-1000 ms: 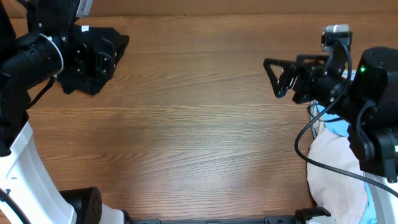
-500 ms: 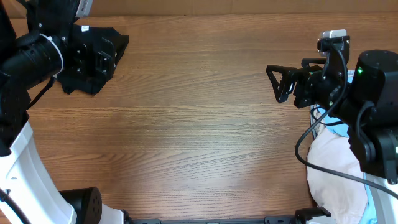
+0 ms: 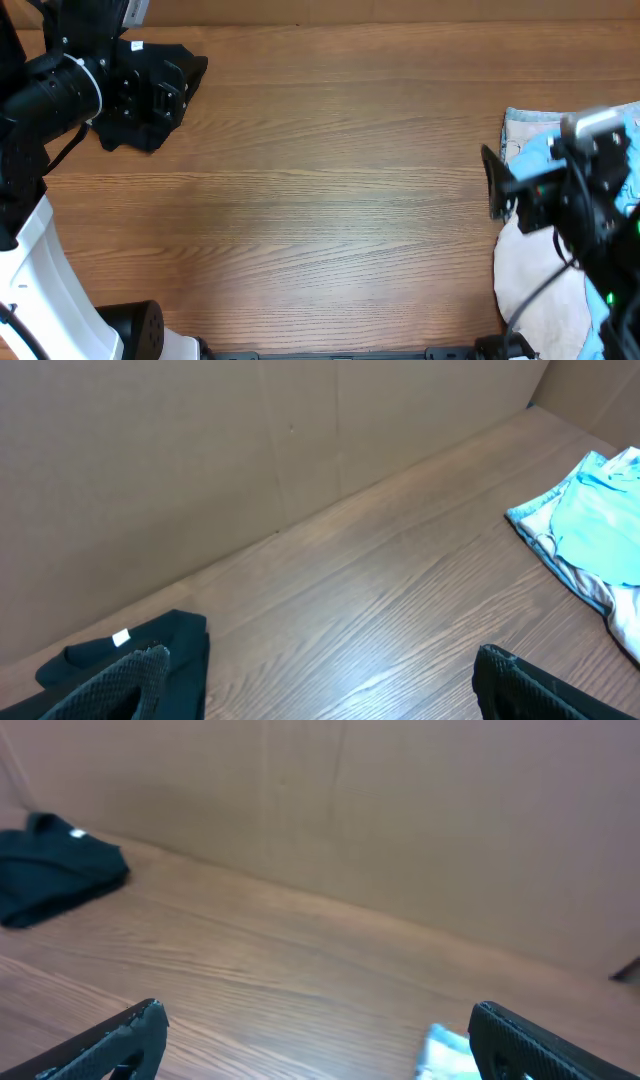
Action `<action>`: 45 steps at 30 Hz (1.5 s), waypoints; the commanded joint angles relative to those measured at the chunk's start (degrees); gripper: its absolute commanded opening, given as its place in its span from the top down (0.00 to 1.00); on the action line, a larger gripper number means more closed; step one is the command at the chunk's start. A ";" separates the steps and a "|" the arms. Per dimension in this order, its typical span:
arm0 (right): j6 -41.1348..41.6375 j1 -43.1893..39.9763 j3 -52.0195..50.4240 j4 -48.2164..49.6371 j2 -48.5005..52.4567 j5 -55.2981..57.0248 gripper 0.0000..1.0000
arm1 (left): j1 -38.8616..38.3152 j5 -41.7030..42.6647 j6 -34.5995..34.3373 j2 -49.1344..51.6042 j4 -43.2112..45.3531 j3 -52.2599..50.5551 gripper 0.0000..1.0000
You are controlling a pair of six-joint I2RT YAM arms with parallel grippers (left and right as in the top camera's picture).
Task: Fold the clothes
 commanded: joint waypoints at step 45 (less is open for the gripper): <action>10.38 -4.20 -74.12 35.76 -46.25 -4.15 0.00 | -0.11 -0.15 1.05 0.26 -0.11 -0.24 0.00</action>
